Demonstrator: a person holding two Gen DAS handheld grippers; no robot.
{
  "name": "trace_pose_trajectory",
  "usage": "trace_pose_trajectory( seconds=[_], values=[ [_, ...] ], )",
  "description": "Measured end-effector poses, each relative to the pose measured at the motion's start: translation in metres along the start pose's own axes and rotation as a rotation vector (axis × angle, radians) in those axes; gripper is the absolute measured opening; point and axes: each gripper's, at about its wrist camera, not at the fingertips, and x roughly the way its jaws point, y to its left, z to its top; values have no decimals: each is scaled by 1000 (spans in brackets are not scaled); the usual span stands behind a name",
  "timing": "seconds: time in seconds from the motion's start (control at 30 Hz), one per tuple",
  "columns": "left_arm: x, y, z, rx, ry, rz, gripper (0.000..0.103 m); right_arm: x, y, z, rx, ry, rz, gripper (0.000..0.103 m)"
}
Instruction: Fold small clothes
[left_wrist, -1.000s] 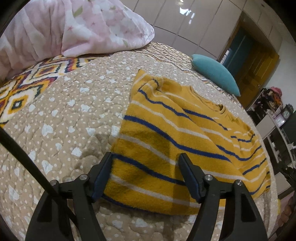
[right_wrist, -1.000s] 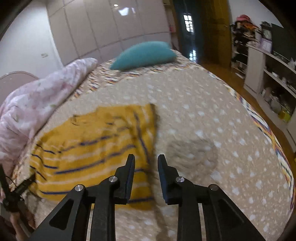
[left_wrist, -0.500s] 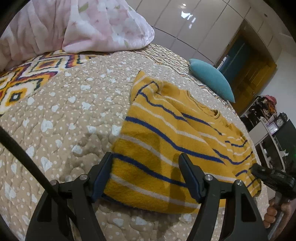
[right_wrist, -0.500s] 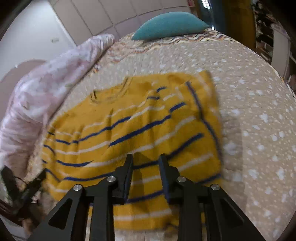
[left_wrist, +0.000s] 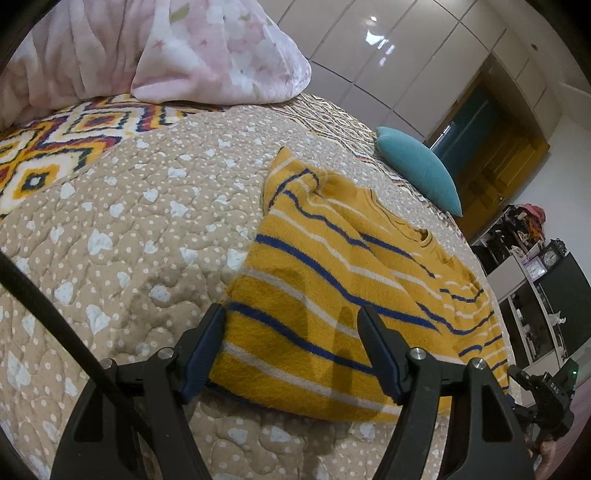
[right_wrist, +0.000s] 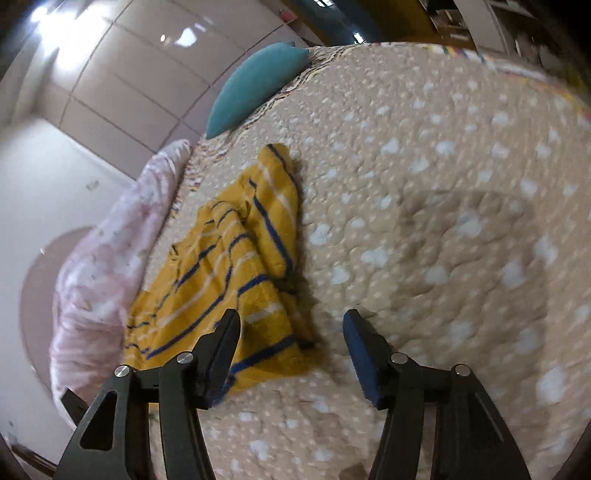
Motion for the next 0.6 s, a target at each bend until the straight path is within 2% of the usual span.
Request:
trace_pose_trajectory(
  seconds=[0.1, 0.2, 0.23, 0.3, 0.37, 0.43, 0.5, 0.6],
  values=[
    [0, 0, 0, 0, 1, 0, 73, 10, 7, 4, 32, -3, 48, 67],
    [1, -1, 0, 5, 3, 6, 74, 28, 20, 7, 32, 3, 24, 65],
    [0, -1, 0, 2, 0, 4, 74, 33, 24, 8, 19, 9, 3, 61],
    [-5, 2, 1, -23, -6, -3, 74, 41, 32, 12, -7, 47, -36, 22],
    [-15, 9, 1, -69, -7, -31, 74, 40, 52, 17, -61, 60, -78, 19],
    [-29, 22, 5, -115, -13, -55, 74, 35, 96, 18, -195, 23, -132, 17],
    [-43, 39, 12, -156, -36, -45, 74, 30, 136, 14, -307, -7, -145, 16],
    [-67, 72, 24, -226, -104, 27, 74, 34, 215, -2, -466, -24, -108, 13]
  ],
)
